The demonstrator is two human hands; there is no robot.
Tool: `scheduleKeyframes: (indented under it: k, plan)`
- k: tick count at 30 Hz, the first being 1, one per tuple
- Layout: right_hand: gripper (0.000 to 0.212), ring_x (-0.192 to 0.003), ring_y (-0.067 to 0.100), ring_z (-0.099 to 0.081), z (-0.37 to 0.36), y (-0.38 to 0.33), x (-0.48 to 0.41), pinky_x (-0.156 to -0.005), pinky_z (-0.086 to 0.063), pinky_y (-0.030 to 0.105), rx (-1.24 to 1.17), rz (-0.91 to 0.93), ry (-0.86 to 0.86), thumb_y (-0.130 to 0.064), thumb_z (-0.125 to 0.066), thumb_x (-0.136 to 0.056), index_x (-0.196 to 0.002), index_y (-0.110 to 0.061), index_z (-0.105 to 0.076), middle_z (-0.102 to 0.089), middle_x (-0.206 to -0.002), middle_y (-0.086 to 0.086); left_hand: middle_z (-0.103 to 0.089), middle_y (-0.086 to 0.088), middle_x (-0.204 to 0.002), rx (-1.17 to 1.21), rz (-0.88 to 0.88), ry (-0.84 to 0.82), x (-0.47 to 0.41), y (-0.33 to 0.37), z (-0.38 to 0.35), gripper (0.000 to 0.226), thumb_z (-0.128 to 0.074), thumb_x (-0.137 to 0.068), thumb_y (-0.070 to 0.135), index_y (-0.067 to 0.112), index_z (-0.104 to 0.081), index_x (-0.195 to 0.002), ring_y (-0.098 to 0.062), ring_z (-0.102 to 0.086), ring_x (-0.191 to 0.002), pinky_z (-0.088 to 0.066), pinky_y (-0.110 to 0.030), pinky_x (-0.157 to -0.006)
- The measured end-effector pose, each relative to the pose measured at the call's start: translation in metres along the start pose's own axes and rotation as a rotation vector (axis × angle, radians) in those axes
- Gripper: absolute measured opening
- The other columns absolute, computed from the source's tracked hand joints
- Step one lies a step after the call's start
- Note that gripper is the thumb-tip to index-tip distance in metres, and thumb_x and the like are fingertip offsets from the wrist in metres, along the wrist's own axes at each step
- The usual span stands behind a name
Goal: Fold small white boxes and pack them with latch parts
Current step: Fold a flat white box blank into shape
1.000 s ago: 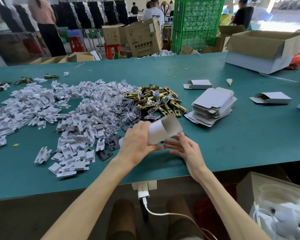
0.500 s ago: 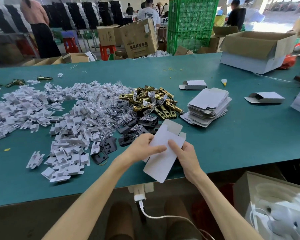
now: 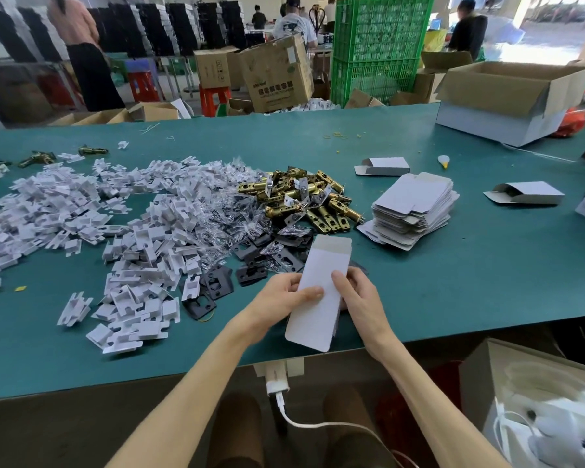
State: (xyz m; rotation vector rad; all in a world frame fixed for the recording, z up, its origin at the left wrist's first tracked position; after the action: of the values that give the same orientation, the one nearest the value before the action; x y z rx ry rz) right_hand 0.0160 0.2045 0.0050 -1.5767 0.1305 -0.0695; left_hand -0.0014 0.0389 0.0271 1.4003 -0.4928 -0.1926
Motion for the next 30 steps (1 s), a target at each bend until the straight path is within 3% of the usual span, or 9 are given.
scheduleKeyframes:
  k: [3, 7, 9, 14, 19, 27, 30]
  plan:
    - [0.034, -0.103, 0.014, -0.072, 0.001, -0.001, 0.001, -0.087, -0.058, 0.035, -0.016, 0.021, 0.008, -0.039, -0.070, -0.093, -0.118, -0.017, -0.065, -0.075, -0.112, -0.003, -0.078, -0.007, -0.112, 0.062, -0.030, 0.032, 0.001, -0.005, 0.002, 0.029, -0.068, -0.100, 0.029, 0.009, -0.068, -0.121, -0.024, -0.076, -0.097, -0.060, -0.033, -0.079]
    - [0.043, -0.099, 0.015, -0.073, 0.000, -0.003, 0.001, -0.084, -0.059, 0.033, -0.011, 0.026, 0.010, -0.045, -0.073, -0.084, -0.115, -0.015, -0.067, -0.077, -0.107, -0.003, -0.079, -0.008, -0.110, 0.085, -0.006, 0.071, 0.001, -0.012, 0.003, 0.037, -0.060, -0.104, 0.040, 0.008, -0.069, -0.118, -0.027, -0.076, -0.099, -0.062, -0.040, -0.084]
    - [0.044, -0.098, 0.014, -0.074, -0.002, -0.002, 0.001, -0.081, -0.059, 0.030, -0.014, 0.014, -0.016, -0.044, -0.074, -0.084, -0.116, -0.015, -0.067, -0.077, -0.108, -0.004, -0.079, -0.009, -0.107, 0.141, 0.031, 0.100, 0.001, -0.013, 0.005, 0.044, -0.053, -0.106, 0.046, 0.007, -0.070, -0.114, -0.027, -0.077, -0.096, -0.063, -0.037, -0.079]
    - [0.040, -0.097, 0.015, -0.074, -0.002, 0.002, -0.001, -0.079, -0.061, 0.034, -0.009, -0.007, 0.020, -0.032, -0.080, -0.086, -0.117, -0.012, -0.064, -0.076, -0.110, -0.001, -0.080, -0.010, -0.105, 0.135, 0.006, 0.141, -0.004, -0.014, 0.007, 0.040, -0.045, -0.111, 0.036, 0.005, -0.071, -0.109, -0.023, -0.077, -0.090, -0.064, -0.034, -0.074]
    - [0.016, -0.087, 0.015, -0.074, -0.001, 0.004, -0.002, -0.065, -0.055, 0.021, -0.047, 0.008, 0.003, -0.025, -0.068, -0.097, -0.109, -0.013, -0.068, -0.079, -0.098, 0.002, -0.079, -0.014, -0.103, 0.173, -0.028, 0.206, -0.004, -0.022, 0.009, 0.042, -0.051, -0.108, 0.037, -0.002, -0.067, -0.113, -0.025, -0.077, -0.083, -0.062, -0.035, -0.067]
    - [0.014, -0.088, 0.026, -0.075, -0.002, 0.006, -0.001, -0.073, -0.060, 0.040, 0.006, 0.023, 0.008, -0.020, -0.068, -0.098, -0.104, -0.007, -0.068, -0.078, -0.096, 0.007, -0.077, -0.019, -0.111, 0.326, -0.115, 0.157, -0.004, -0.025, 0.015, 0.033, -0.063, -0.103, 0.026, -0.003, -0.069, -0.118, -0.028, -0.076, -0.094, -0.062, -0.034, -0.074]
    - [0.019, -0.089, 0.020, -0.075, -0.003, 0.004, 0.000, -0.075, -0.060, 0.035, 0.023, 0.015, -0.015, -0.028, -0.067, -0.097, -0.106, -0.011, -0.068, -0.078, -0.096, 0.002, -0.077, -0.018, -0.110, 0.315, -0.145, 0.233, -0.004, -0.028, 0.014, 0.029, -0.062, -0.103, 0.024, 0.000, -0.069, -0.118, -0.031, -0.076, -0.095, -0.064, -0.039, -0.076]
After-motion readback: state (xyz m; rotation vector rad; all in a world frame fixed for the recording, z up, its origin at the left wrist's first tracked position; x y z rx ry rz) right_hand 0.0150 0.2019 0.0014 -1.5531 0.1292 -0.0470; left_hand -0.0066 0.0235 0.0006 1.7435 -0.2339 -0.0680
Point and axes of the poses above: each hand's wrist, its own x-axis away from the middle knuckle, its own z-axis out of the back of the hand, y = z × x, the point moved 4 cm from there along -x, towards the middle knuckle
